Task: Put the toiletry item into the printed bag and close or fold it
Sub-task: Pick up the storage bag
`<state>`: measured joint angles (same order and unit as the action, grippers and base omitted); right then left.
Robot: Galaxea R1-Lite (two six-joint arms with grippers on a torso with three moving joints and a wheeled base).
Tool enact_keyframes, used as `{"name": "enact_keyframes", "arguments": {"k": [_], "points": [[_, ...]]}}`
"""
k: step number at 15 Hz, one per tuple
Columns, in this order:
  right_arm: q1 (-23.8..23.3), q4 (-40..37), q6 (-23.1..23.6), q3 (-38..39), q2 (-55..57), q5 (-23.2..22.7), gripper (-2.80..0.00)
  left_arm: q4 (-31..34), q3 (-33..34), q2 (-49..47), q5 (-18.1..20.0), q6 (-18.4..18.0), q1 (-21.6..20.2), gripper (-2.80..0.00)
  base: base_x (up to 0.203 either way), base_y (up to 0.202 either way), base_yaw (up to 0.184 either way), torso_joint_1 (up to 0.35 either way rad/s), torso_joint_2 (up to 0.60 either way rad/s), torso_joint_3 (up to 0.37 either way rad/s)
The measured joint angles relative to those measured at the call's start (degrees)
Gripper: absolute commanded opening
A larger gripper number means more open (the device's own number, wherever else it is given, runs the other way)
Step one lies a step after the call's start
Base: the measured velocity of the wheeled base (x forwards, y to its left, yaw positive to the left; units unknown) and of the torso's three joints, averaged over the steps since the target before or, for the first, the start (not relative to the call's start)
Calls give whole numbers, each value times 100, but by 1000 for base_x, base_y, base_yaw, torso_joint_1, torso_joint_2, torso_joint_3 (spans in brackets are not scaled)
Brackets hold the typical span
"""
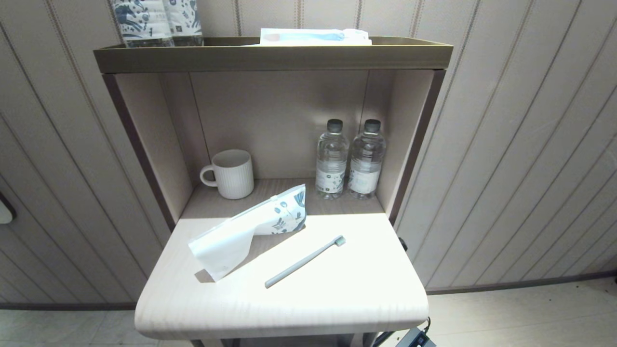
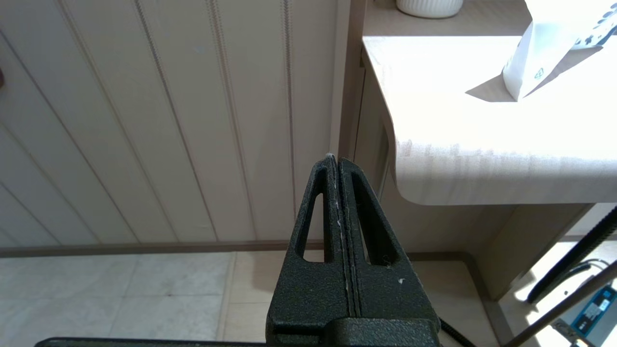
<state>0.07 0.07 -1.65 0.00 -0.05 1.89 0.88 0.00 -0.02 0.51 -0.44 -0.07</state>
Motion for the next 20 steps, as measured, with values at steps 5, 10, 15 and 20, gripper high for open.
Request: {"name": "enact_keyframes", "arguments": {"k": [5, 10, 15, 20], "points": [[9, -2, -2, 0, 1, -5, -280, 91, -341, -48, 7, -661, 0, -280, 0, 0, 0, 0, 0, 0], [11, -4, -2, 0, -2, -5, -280, 123, -2049, -1533, 474, -664, 5, -280, 0, 0, 0, 0, 0, 0], [9, -7, -2, 0, -2, -5, -280, -215, -2573, -3644, 2506, -822, 5, 0, 0, 0, 0, 0, 0, 0], [11, -7, -2, 0, -1, -5, -280, -633, -2588, -5189, 3970, -1325, 242, 0, 0, 0, 0, 0, 0, 0]]}}
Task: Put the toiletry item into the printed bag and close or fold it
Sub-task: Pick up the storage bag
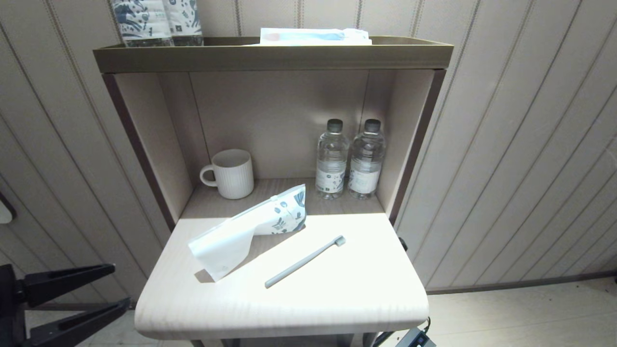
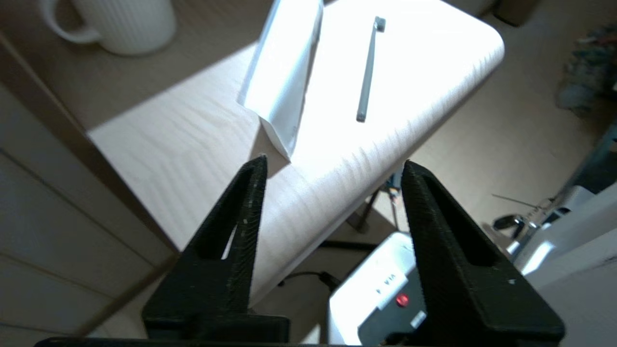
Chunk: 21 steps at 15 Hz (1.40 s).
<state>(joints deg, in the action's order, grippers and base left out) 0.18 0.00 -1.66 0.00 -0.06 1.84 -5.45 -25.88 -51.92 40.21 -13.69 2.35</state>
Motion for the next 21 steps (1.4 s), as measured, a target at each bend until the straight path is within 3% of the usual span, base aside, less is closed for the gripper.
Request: {"name": "enact_keyframes", "arguments": {"k": [5, 10, 14, 21], "points": [[-2, 0, 0, 0, -1, 0, -280, -801, 7, -1399, 53, 10, 657, 0, 0, 0, 0, 0, 0, 0], [-2, 0, 1, 0, 2, 0, -280, -926, -5, -1973, 61, 46, 1155, 0, 0, 0, 0, 0, 0, 0], [4, 0, 2, 0, -1, 0, -280, -1042, -49, -2310, 61, 156, 1234, 0, 0, 0, 0, 0, 0, 0], [6, 2, 0, 0, -1, 0, -280, -1881, -228, -3048, 52, 199, 1381, 0, 0, 0, 0, 0, 0, 0]]}}
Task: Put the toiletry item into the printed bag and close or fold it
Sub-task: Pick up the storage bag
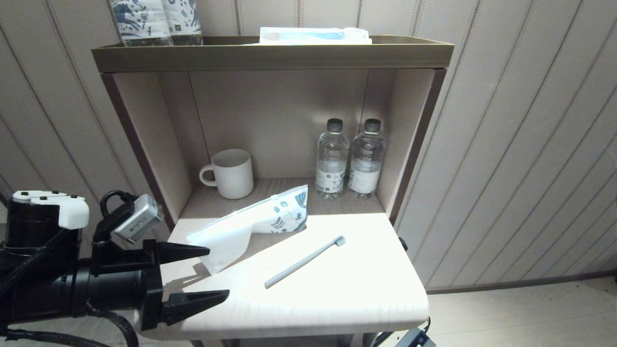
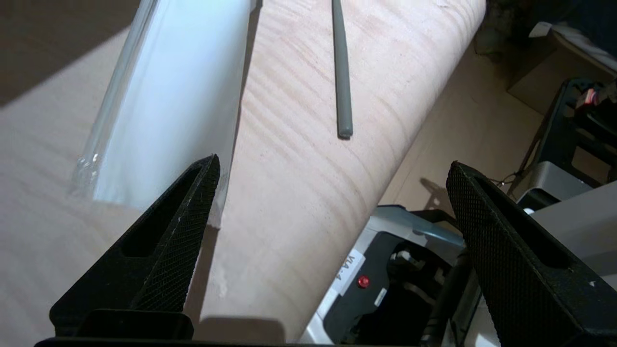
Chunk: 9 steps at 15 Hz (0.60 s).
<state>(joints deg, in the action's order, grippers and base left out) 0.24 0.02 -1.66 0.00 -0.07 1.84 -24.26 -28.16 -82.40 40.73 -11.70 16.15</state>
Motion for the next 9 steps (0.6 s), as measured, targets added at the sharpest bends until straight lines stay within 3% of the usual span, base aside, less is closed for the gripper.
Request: {"name": "enact_keyframes", "arguments": {"k": [4, 9], "points": [[-2, 0, 2, 0, 0, 0, -280, -735, 170, -363, -16, -11, 22, 0, 0, 0, 0, 0, 0, 0], [-2, 2, 2, 0, 0, -4, -280, -641, 692, 377, -29, -22, 27, 0, 0, 0, 0, 0, 0, 0]]}}
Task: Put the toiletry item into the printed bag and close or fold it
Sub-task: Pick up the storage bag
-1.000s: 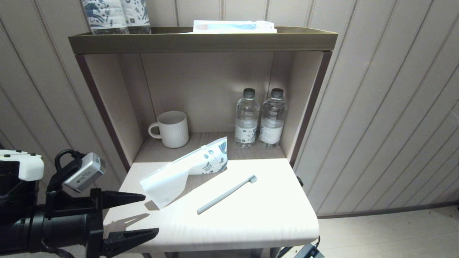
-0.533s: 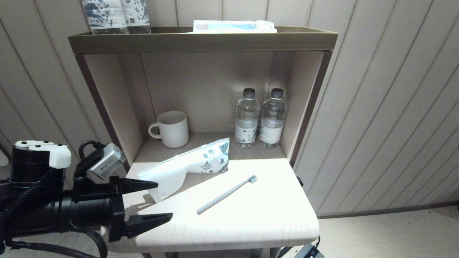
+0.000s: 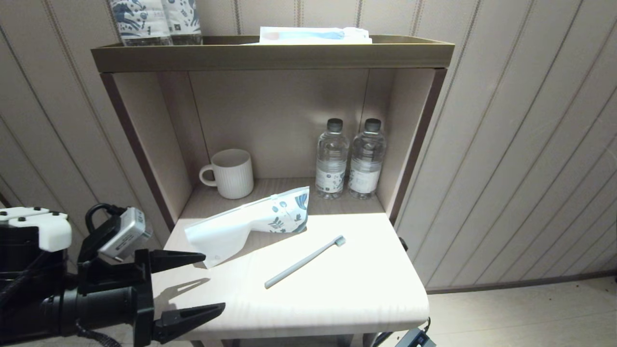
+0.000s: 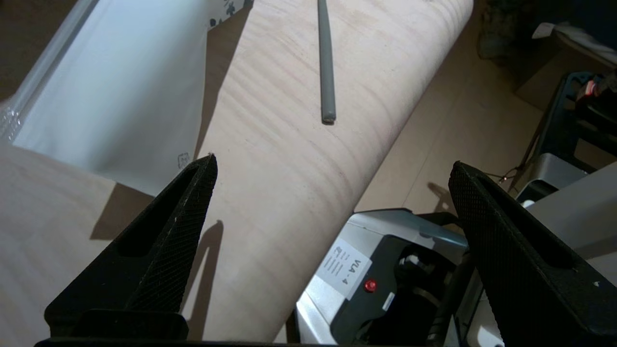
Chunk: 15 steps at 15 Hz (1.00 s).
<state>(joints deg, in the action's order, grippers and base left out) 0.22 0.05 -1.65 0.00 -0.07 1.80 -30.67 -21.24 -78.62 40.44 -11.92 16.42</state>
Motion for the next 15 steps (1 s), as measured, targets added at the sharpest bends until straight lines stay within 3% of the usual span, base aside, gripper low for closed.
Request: {"name": "enact_keyframes", "arguments": {"k": [7, 11, 15], "points": [[18, -80, 94, -162, 5, -87, -280, 392, 387, 731, -38, -15, -455, 0, 0, 0, 0, 0, 0, 0], [15, -933, 3, -1782, 208, -407, -280, 375, 408, 819, -52, -3, -482, 0, 0, 0, 0, 0, 0, 0], [79, -933, 16, -3244, 1960, -475, -280, 399, 364, 887, -59, -9, -483, 0, 0, 0, 0, 0, 0, 0]]}}
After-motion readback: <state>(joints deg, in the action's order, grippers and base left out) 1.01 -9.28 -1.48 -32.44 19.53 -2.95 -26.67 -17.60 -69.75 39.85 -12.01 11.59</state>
